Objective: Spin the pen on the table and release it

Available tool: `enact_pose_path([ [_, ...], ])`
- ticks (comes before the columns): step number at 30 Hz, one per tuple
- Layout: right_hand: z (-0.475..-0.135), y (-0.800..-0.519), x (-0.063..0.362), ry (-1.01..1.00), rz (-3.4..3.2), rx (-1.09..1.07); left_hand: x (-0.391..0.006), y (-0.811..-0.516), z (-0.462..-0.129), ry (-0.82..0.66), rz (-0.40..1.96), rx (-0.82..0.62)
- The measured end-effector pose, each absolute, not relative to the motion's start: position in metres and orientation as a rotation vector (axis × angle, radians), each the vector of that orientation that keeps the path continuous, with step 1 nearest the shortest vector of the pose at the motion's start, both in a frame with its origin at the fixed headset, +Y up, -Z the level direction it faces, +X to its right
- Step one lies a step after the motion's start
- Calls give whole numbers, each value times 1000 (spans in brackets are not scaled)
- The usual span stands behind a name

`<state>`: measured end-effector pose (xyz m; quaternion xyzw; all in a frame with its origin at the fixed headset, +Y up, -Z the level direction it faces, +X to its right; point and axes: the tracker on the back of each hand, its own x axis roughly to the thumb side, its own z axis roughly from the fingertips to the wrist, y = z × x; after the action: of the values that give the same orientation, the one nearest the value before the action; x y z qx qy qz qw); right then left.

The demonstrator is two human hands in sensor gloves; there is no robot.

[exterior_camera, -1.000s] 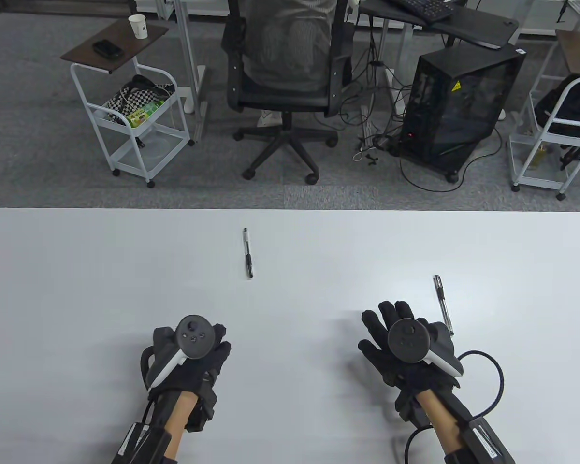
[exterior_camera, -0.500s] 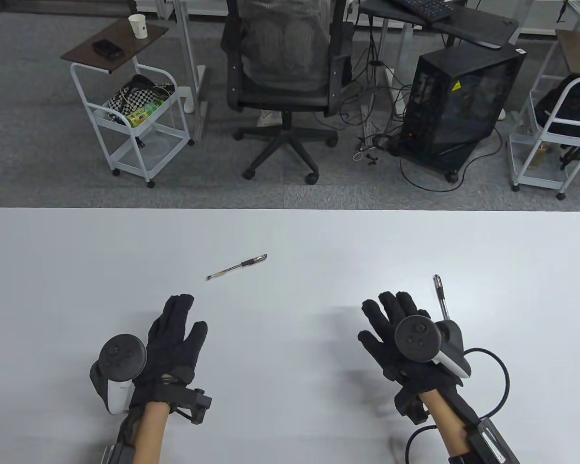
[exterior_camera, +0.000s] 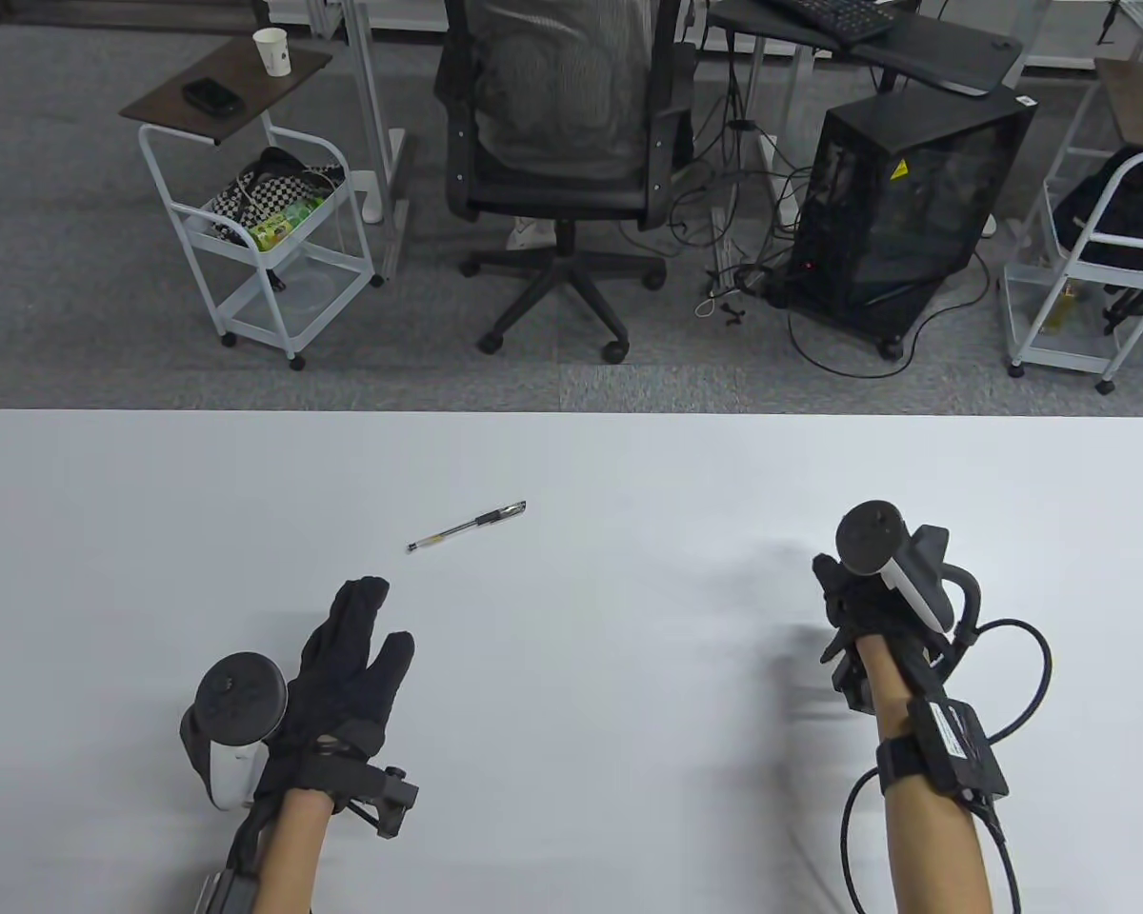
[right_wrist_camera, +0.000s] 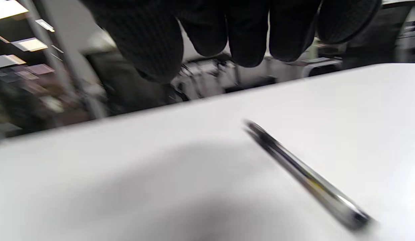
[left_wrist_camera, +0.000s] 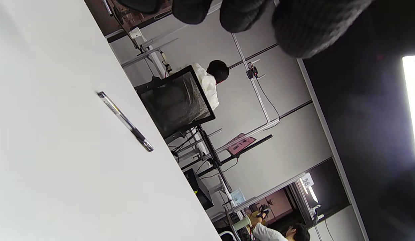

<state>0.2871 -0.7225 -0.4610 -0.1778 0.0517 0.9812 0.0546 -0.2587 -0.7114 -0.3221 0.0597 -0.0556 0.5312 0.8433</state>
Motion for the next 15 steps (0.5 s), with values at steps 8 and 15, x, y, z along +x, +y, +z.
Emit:
enact_pose_path([
  [8,-470,-765,293,216,3071,-762,-258,-714,-324,-104,1118,94],
  [15,-465,-761,276,222,3223,-568,-256,-716,-322,-101,1108,71],
])
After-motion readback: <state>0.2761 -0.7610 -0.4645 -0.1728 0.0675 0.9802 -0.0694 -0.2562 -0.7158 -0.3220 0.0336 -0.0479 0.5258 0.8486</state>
